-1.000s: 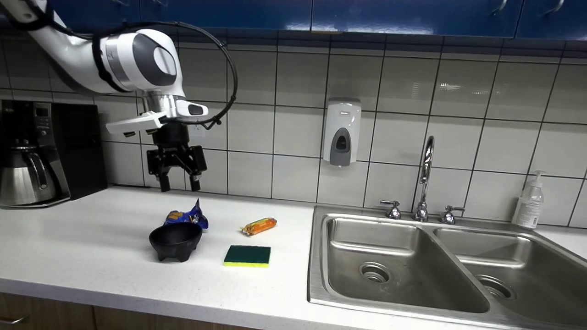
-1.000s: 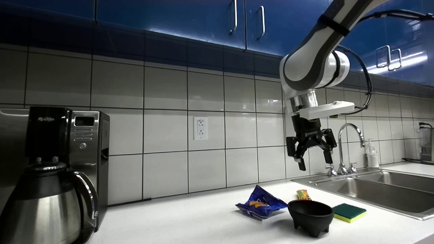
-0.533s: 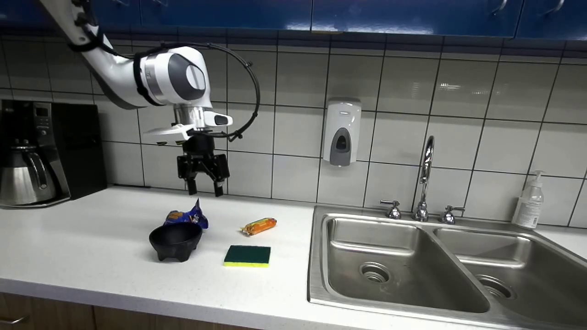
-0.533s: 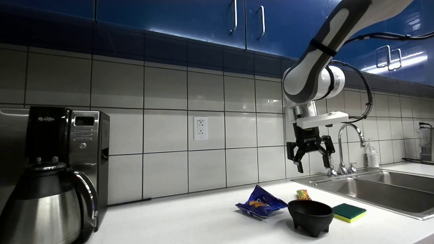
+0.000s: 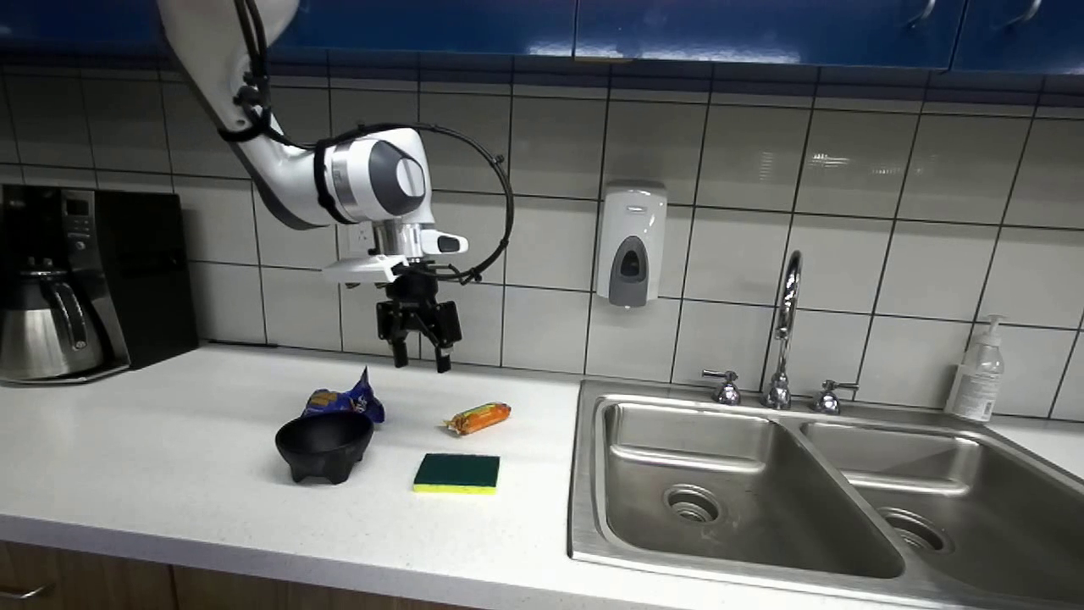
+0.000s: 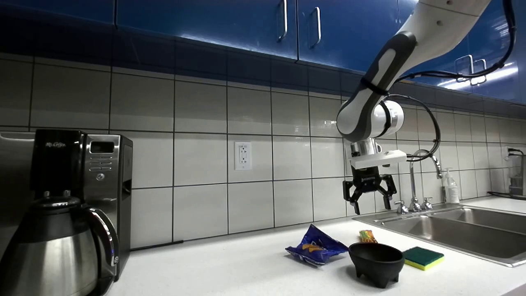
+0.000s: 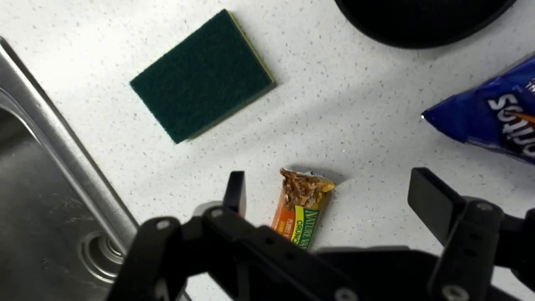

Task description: Put the candy bar inside the bowl

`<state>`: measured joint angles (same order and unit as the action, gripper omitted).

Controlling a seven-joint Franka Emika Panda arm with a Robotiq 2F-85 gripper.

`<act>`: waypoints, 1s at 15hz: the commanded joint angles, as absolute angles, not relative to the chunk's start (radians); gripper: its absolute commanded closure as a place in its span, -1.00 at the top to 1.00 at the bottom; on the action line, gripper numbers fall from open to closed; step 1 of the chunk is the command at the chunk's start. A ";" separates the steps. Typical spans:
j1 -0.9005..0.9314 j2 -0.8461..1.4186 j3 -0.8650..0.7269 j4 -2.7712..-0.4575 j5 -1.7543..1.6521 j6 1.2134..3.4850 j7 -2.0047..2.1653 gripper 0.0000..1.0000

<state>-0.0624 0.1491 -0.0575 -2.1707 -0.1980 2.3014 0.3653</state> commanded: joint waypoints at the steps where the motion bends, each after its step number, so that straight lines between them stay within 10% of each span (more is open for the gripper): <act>1: -0.048 0.250 -0.082 -2.068 -0.178 2.318 0.421 1.00; 15: -0.048 0.500 -0.146 -1.823 -0.073 2.308 0.428 1.00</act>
<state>-0.0545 0.4425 -0.1310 -1.8949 -0.1004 2.3288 0.4156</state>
